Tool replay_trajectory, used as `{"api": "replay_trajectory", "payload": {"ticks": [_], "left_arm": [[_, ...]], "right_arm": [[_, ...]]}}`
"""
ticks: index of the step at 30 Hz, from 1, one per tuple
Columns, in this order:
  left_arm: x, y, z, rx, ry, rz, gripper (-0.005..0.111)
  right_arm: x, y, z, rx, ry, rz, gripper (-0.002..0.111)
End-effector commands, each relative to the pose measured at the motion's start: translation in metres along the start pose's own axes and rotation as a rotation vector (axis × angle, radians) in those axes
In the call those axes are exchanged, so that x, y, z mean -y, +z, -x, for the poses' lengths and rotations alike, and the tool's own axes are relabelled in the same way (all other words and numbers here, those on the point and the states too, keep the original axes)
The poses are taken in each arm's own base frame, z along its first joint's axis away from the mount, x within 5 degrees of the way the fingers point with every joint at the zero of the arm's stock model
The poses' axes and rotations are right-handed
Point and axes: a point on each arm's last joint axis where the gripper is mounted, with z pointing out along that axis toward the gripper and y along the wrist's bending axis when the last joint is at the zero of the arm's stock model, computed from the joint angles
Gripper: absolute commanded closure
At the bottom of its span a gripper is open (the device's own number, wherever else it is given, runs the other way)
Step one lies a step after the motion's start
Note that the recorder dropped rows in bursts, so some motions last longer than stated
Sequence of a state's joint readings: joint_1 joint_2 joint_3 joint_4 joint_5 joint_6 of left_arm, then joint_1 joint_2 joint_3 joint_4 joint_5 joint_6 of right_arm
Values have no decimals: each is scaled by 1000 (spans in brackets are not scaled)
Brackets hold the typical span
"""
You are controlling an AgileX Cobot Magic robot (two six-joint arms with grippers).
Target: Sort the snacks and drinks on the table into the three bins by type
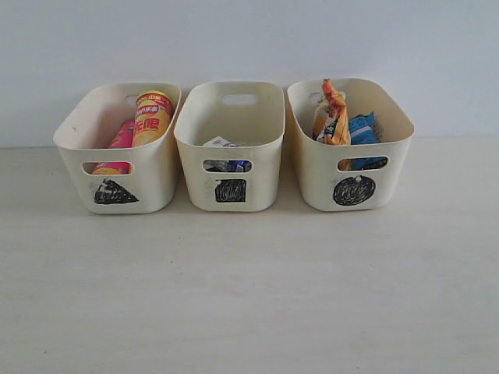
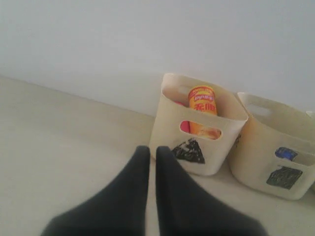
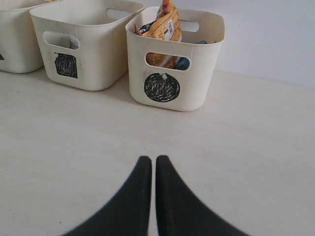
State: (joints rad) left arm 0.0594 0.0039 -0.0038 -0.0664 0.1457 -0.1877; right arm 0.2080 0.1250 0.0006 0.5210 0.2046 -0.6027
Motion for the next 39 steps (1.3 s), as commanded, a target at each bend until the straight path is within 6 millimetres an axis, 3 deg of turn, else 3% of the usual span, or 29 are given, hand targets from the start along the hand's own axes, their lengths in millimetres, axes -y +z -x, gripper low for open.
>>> {"api": "replay_trajectory", "payload": {"ticks": [1, 36, 39], "left_arm": [[-4, -1, -15, -157, 33, 37, 102], [-4, -1, -15, -155, 48, 36, 102], [-4, -1, -15, -155, 48, 36, 102]], "right_arm": [[0, 0, 0, -5, -8, 1, 107], [0, 0, 0, -5, -8, 1, 107], [4, -1, 6, 72, -9, -48, 107]]}}
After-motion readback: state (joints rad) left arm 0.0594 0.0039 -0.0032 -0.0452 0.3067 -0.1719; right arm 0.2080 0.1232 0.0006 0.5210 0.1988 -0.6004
